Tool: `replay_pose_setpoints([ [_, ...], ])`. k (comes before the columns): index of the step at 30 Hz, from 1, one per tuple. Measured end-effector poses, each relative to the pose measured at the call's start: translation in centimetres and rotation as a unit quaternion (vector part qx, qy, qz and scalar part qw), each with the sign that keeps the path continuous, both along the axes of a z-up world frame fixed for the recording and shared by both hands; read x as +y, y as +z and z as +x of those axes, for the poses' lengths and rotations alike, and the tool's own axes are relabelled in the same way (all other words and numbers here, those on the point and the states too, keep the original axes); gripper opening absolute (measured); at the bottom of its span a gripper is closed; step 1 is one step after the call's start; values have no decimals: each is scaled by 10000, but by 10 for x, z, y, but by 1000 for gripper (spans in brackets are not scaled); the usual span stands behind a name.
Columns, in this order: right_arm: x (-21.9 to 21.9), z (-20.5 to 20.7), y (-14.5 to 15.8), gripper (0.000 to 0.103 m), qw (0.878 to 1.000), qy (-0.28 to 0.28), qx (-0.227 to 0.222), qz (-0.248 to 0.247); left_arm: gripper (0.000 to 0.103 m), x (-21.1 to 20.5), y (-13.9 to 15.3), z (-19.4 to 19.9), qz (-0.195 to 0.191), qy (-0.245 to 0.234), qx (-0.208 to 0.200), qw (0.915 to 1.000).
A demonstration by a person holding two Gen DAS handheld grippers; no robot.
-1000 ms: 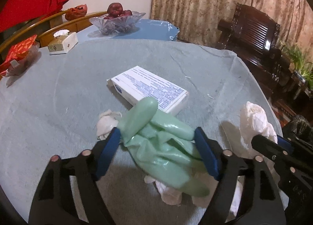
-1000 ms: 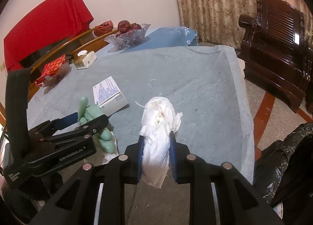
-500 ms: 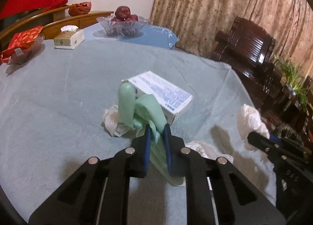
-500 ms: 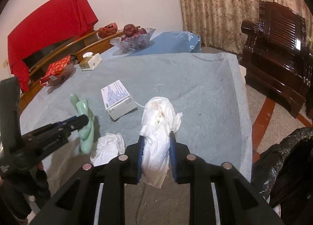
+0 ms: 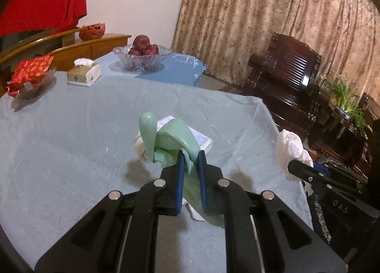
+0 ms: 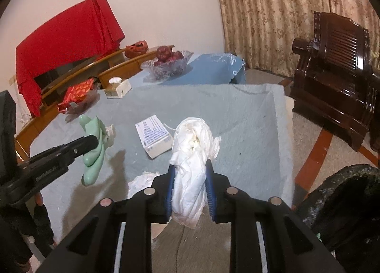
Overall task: Collect trash
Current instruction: 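Carry the tissue and green glove over the bin and open both tools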
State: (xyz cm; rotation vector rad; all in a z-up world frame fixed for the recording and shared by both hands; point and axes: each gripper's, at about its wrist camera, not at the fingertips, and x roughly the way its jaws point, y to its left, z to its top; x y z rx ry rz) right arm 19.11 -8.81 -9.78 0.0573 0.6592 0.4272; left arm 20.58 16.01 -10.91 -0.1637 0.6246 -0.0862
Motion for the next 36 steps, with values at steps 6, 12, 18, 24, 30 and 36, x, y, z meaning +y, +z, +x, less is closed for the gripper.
replay_pose_setpoints([
  [6,-12,-14,19,23,9998,-70,-159,88,10,-18,17,-16,91,-191,-169,9996],
  [12,-33,-32,37,23,9992,-223,-317,107,10,-46,33,-28,81,-503,-305,9982],
  [18,-63,-52,50,23,9979,-468,-440,110,10,-83,43,-37,4,-876,-394,9954],
  [24,-107,-73,55,23,9952,-853,-485,56,10,-130,49,-46,-100,-1348,-476,9897],
  [30,-155,-92,53,23,9908,-1285,-435,2,10,-184,49,-53,-165,-1845,-500,9814],
  [36,-200,-111,45,23,9844,-1727,-336,-57,10,-234,39,-55,-171,-2316,-403,9718],
])
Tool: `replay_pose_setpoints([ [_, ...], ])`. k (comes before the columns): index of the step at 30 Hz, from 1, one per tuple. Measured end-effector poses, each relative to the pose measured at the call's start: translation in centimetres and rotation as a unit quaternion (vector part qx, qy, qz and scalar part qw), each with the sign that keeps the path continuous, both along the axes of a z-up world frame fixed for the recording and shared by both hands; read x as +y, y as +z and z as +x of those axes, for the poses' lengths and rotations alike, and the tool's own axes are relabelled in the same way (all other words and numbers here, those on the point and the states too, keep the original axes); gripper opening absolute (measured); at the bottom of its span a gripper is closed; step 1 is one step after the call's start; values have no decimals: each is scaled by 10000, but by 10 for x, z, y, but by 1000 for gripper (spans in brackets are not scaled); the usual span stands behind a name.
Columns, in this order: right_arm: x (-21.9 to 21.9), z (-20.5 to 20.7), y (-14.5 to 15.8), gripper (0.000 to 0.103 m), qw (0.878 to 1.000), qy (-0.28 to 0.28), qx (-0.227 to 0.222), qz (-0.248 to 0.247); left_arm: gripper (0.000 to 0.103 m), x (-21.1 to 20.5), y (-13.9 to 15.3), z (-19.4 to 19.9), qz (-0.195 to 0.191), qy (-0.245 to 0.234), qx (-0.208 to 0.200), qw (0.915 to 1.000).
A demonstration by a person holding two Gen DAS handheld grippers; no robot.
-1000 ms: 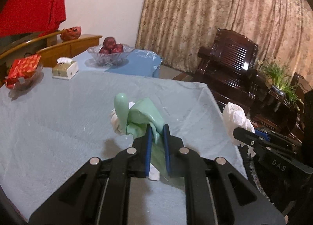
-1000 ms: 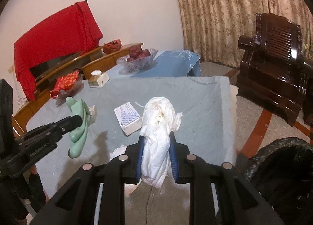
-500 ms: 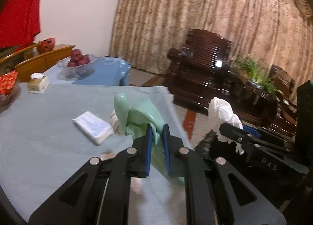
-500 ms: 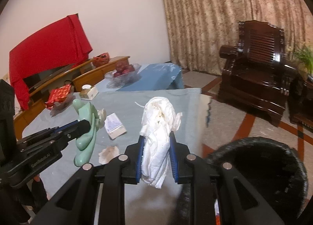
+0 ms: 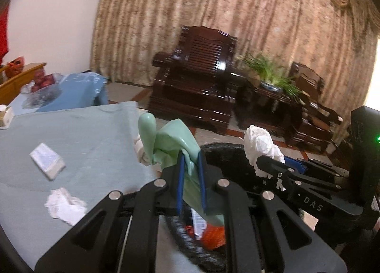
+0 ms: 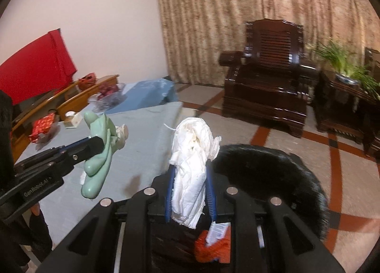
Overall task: Collect trash
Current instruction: 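Carry the tissue and green glove over the bin and open both tools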
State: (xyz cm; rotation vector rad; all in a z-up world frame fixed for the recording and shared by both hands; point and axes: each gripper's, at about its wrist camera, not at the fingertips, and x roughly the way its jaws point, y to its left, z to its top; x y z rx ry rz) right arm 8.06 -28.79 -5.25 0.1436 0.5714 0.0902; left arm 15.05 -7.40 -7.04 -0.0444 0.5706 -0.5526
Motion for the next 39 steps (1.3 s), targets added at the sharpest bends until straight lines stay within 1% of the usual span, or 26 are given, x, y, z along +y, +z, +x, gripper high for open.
replay_pose_setpoints([
  [5,-32,-12,-11,23,9994,-321,134,-14,10,-35,-15,2,58,-312,136,9994],
  [10,-56,-17,-24,23,9981,-540,281,6,10,-64,-31,5,169,-501,239,9983],
  [16,-71,-18,-39,23,9966,-693,441,13,10,-86,-47,7,264,-655,337,9969],
  [18,-74,-20,-45,23,9961,-725,497,-12,11,-86,-52,7,269,-721,405,9962],
  [19,-75,-19,-48,29,9958,-737,541,-32,13,-88,-56,8,283,-763,465,9956],
  [21,-78,-21,-53,37,9950,-812,569,-84,20,-89,-59,11,273,-791,532,9951],
  [22,-80,-21,-55,42,9947,-829,602,-92,33,-88,-61,12,274,-777,557,9950],
  [23,-82,-20,-56,46,9944,-850,622,-105,51,-85,-62,12,264,-735,580,9953],
  [24,-83,-20,-57,57,9940,-881,630,-122,54,-84,-61,12,234,-710,576,9955],
  [25,-83,-21,-58,66,9938,-904,635,-124,55,-81,-61,12,219,-661,556,9960],
  [26,-84,-21,-59,70,9937,-915,636,-112,57,-80,-60,13,228,-642,556,9961],
  [27,-83,-22,-59,83,9936,-932,627,-118,58,-77,-59,14,229,-613,549,9963],
  [29,-80,-23,-57,97,9933,-990,568,-169,68,-69,-56,15,244,-481,503,9973],
  [30,-79,-24,-55,97,9934,-1000,517,-204,71,-64,-54,15,250,-396,467,9978],
  [31,-77,-23,-54,97,9936,-988,505,-215,77,-58,-53,14,263,-287,423,9983],
  [32,-74,-22,-52,97,9938,-963,501,-225,81,-53,-50,14,278,-204,386,9987],
  [36,-65,-19,-49,97,9952,-852,449,-157,86,-29,-42,14,315,125,288,9990],
  [39,-53,-16,-44,97,9966,-719,371,-126,87,-7,-35,12,349,370,246,9984],
])
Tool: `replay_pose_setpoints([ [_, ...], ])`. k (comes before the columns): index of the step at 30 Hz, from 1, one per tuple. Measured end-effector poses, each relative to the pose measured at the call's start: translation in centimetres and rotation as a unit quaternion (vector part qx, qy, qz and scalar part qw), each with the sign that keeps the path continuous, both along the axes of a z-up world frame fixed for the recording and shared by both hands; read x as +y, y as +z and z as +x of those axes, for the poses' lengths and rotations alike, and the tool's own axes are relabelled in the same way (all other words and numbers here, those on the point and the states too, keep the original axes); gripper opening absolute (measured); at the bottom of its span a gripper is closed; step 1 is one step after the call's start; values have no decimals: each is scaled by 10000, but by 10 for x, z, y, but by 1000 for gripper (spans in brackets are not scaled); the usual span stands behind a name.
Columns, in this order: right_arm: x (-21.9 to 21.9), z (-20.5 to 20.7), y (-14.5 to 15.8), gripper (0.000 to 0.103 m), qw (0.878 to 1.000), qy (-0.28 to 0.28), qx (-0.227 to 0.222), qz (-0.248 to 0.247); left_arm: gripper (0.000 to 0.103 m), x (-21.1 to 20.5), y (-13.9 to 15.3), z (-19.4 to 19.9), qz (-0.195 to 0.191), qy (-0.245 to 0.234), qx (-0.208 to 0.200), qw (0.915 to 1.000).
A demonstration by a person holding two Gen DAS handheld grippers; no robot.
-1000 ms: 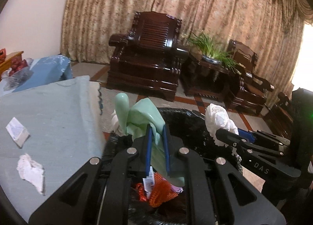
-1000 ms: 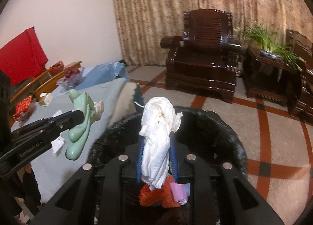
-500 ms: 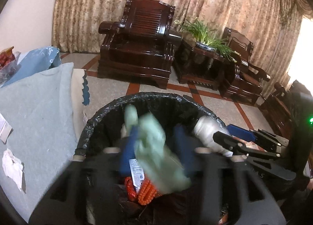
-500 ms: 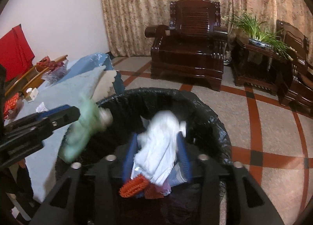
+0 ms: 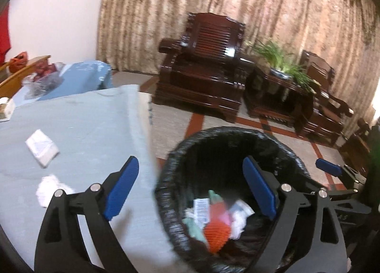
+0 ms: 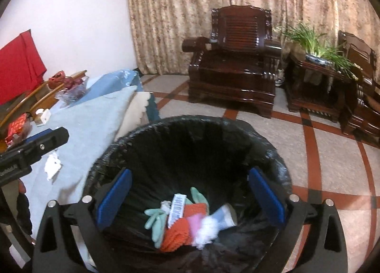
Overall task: Collect trash
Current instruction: 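Carry the tissue and green glove over the bin and open both tools, then move both tools back over the table toward the white box and tissue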
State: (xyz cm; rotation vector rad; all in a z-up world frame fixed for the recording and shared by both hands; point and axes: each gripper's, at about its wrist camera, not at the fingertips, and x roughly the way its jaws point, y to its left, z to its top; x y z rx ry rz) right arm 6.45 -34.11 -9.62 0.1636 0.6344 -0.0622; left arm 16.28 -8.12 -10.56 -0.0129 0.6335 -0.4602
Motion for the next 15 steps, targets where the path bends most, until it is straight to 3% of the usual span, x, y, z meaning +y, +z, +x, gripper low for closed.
replay_pose_setpoints([
  [15,105,36,22,97,9939,1044,-347,92,88,131,20,-13,306,1281,-218,9910],
])
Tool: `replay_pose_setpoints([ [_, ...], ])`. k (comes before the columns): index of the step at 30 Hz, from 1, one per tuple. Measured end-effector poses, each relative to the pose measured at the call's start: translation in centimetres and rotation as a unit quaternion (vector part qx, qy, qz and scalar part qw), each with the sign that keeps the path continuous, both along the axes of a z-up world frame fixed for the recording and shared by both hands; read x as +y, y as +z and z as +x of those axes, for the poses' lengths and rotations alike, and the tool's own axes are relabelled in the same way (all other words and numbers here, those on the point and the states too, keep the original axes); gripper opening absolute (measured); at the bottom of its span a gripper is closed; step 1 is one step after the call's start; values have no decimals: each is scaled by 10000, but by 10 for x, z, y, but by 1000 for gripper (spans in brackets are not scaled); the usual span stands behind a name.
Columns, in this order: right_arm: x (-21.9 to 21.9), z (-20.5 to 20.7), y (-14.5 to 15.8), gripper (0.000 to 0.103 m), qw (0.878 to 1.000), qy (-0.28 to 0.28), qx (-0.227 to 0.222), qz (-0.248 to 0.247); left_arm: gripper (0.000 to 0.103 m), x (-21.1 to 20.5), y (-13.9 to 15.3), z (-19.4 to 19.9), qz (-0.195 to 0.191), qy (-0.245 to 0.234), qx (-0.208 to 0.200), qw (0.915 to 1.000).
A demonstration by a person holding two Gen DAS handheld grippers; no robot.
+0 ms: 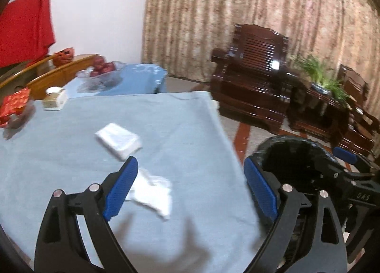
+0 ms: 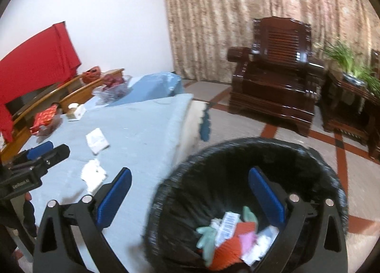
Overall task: Collect trash
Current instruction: 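Move both tools back over the table toward the white box and tissue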
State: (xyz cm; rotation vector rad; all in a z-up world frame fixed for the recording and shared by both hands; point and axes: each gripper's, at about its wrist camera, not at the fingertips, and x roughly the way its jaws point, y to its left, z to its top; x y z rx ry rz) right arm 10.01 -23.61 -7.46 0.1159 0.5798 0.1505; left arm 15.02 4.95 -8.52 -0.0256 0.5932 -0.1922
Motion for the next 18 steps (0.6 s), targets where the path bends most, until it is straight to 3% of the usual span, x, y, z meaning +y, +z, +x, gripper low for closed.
replay_pose_setpoints([
  [18,119,40,-4,97,9958,917,-46,-25,88,114,-12,6,112,1048,81,9944],
])
